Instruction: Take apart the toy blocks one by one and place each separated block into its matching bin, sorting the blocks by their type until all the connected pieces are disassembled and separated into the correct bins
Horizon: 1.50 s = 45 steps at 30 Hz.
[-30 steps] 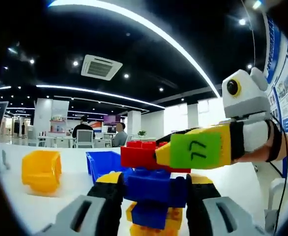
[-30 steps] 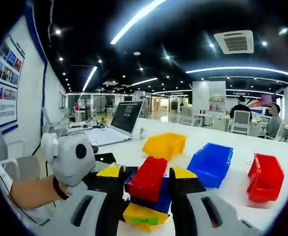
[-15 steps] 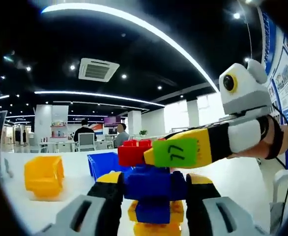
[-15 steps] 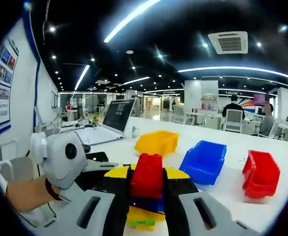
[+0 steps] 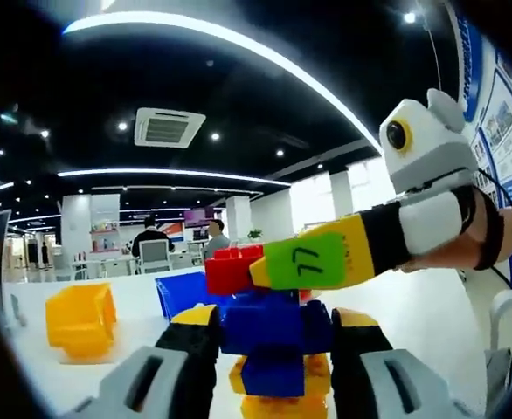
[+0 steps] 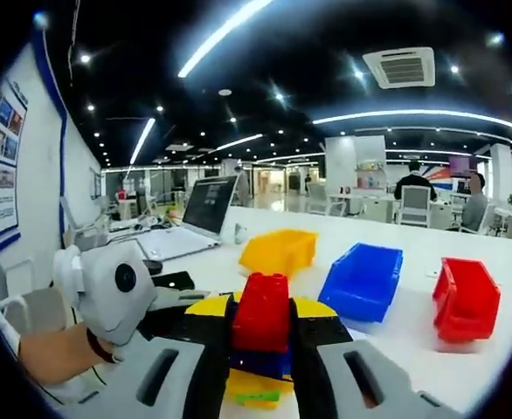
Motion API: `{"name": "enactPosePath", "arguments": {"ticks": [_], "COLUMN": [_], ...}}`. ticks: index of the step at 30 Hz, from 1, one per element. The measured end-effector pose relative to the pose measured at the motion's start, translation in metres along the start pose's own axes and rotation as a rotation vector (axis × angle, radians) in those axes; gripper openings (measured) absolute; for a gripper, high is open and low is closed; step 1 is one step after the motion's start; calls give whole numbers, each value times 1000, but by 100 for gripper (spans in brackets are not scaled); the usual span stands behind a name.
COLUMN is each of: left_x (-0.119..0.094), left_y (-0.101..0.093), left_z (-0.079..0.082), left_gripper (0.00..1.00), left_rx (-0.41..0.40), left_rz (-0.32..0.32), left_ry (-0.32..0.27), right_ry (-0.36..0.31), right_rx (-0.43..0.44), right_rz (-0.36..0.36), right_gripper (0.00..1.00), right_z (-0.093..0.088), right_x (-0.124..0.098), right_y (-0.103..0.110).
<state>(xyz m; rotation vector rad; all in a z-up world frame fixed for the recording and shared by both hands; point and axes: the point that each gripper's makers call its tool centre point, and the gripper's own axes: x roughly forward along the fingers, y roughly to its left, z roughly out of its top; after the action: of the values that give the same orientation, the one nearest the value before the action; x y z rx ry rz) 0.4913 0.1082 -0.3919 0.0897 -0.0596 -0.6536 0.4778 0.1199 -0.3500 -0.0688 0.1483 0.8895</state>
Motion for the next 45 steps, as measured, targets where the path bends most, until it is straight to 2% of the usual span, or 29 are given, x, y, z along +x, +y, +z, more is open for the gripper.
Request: {"name": "enactPosePath", "arguments": {"ticks": [11, 12, 13, 14, 15, 17, 20, 25, 31, 38, 45], "left_x": [0, 0, 0, 1, 0, 0, 0, 0, -1, -1, -1], "left_y": [-1, -1, 0, 3, 4, 4, 3, 1, 3, 5, 6], "left_z": [2, 2, 1, 2, -1, -1, 0, 0, 0, -1, -1], "left_gripper": [51, 51, 51, 51, 51, 51, 51, 51, 51, 51, 51], "left_rx": [-1, 1, 2, 12, -3, -7, 2, -1, 0, -2, -1], "left_rz": [-12, -12, -13, 9, 7, 0, 0, -8, -7, -9, -11], "left_ry": [-18, -21, -19, -34, -22, -34, -28, -22, -13, -6, -5], "right_ry": [2, -2, -33, -19, -15, -16, -25, -39, -52, -64, -65], "right_rx": [60, 85, 219, 251, 279, 198, 200, 130, 99, 96, 96], "right_rz": [5, 7, 45, 33, 62, 47, 48, 32, 6, -55, -147], "right_gripper": [25, 25, 25, 25, 25, 26, 26, 26, 26, 26, 26], "right_z": [0, 1, 8, 6, 7, 5, 6, 8, 13, 19, 19], "right_x": [-1, -1, -1, -4, -4, -3, -5, -8, -10, -16, -22], "right_y": [-3, -3, 3, -1, 4, 2, 3, 4, -8, -40, -86]}}
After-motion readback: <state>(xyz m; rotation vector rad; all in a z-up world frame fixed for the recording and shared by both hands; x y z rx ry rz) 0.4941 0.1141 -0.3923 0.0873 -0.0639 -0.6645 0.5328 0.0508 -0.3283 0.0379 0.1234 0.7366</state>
